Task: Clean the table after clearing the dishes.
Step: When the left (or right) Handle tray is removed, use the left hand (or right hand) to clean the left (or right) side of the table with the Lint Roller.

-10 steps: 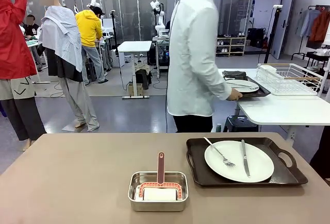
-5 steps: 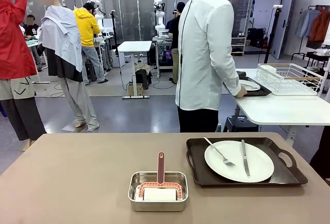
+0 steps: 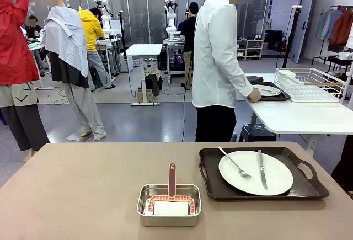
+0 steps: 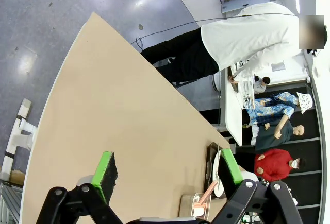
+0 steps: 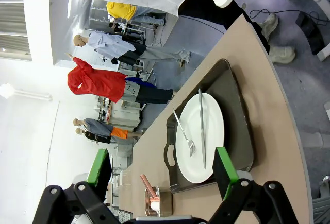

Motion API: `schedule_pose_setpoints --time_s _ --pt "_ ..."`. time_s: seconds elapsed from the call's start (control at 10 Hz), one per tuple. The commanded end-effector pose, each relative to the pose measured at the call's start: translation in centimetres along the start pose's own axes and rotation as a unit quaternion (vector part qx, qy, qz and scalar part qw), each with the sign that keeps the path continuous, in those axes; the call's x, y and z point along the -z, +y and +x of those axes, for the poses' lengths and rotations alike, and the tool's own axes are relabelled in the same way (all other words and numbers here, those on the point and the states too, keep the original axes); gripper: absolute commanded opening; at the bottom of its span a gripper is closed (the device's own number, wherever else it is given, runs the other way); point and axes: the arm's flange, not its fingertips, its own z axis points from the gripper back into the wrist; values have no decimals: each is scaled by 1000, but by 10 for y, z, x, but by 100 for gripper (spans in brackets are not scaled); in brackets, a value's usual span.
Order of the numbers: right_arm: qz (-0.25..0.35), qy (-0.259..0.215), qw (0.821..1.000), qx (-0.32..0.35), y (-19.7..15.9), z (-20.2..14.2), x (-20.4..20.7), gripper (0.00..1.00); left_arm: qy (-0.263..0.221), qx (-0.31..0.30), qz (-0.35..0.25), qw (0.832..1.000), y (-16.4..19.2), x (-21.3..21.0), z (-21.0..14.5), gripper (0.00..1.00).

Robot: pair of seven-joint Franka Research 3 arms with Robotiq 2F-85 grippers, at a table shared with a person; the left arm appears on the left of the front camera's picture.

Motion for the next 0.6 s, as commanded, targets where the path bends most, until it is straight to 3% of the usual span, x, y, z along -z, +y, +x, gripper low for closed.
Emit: schedule_pose_setpoints --time_s 0.0,0.4,0.5 --pt "2 2 1000 -3 0 -1 -1 100 0 2 -8 1000 3 -2 1 100" --pt "2 2 1000 -3 0 -1 -1 100 0 0 0 1000 0 0 0 100" --pt "2 2 1000 -3 0 -1 -1 100 28 20 -23 999 -9 10 -4 100"
